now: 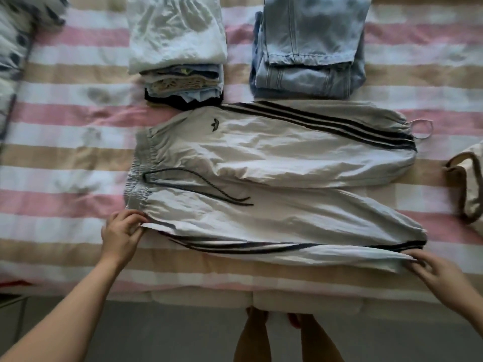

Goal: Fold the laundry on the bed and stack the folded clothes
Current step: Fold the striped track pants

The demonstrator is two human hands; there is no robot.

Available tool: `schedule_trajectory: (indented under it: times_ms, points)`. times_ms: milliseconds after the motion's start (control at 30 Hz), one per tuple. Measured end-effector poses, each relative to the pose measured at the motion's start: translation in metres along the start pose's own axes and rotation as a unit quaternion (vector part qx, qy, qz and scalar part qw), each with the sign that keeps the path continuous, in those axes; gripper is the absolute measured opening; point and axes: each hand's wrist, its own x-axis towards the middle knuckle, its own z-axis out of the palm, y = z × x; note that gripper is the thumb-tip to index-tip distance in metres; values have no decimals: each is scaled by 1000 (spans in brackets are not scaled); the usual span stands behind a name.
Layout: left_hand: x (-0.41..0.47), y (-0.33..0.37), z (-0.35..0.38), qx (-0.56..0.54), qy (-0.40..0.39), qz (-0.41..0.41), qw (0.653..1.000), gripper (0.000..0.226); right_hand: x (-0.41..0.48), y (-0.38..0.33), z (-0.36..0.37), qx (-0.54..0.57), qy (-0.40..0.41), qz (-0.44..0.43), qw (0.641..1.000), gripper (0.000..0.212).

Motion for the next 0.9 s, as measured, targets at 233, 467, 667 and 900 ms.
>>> schedule_trajectory:
  times_ms: [233,467,667,900]
  points:
    - [69,33,-54,-218,-32,-54,974,16,43,-32,-79,159,83,67,981,21]
    - [184,57,-72,-211,-40,-45,976,19,129,-95,-127,190,218,57,956,39]
    - [263,56,-52,-167,-40,-88,981,18,215,-111,-137,187,218,74,955,41]
    - [289,60,-3,-37,13,-69,997,19,290,-93,-100,182,221,131,949,43]
